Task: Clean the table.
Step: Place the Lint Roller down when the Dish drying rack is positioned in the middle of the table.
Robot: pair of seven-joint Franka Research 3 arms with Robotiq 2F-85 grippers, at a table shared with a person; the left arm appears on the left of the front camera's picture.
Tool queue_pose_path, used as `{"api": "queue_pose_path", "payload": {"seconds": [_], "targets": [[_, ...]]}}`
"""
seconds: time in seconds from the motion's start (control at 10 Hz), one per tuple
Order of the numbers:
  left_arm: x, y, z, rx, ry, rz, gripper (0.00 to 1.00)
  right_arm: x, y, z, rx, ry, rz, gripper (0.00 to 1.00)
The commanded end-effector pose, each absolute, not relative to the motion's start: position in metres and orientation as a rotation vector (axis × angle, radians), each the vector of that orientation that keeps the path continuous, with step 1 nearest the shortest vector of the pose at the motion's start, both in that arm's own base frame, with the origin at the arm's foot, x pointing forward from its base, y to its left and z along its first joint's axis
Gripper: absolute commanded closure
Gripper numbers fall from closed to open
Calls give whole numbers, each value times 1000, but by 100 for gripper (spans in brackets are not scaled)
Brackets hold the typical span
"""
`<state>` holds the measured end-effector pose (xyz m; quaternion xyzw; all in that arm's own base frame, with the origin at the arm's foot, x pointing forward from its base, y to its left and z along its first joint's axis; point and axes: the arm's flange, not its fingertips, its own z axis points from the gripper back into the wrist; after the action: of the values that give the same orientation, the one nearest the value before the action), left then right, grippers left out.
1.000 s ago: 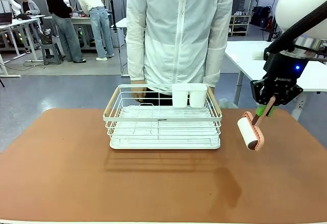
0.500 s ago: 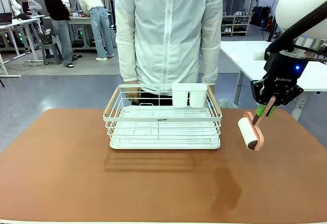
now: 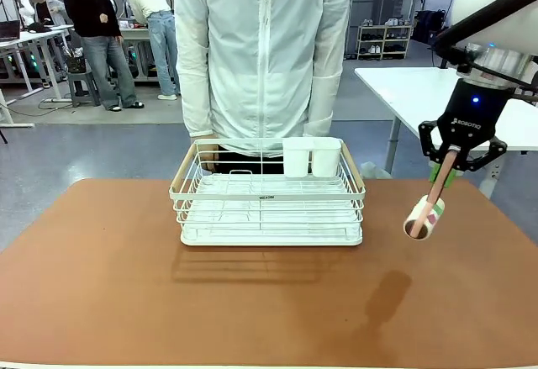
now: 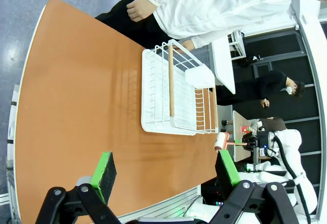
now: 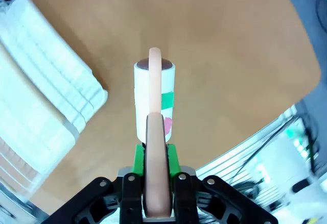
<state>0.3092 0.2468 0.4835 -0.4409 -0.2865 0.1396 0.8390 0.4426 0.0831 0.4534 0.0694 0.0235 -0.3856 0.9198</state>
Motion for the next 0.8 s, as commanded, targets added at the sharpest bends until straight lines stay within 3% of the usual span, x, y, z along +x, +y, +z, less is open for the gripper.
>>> {"api": "queue_pose_path", "payload": {"seconds": [0.0, 0.3, 0.7], "targets": [[307, 248, 484, -946, -621, 277, 0, 451, 95, 441, 274, -73, -1442, 79], [307, 248, 484, -946, -621, 277, 0, 454, 75, 404, 391, -178, -1673, 79], [307, 248, 484, -946, -621, 277, 0, 462, 73, 376, 437, -313, -1677, 79]]}}
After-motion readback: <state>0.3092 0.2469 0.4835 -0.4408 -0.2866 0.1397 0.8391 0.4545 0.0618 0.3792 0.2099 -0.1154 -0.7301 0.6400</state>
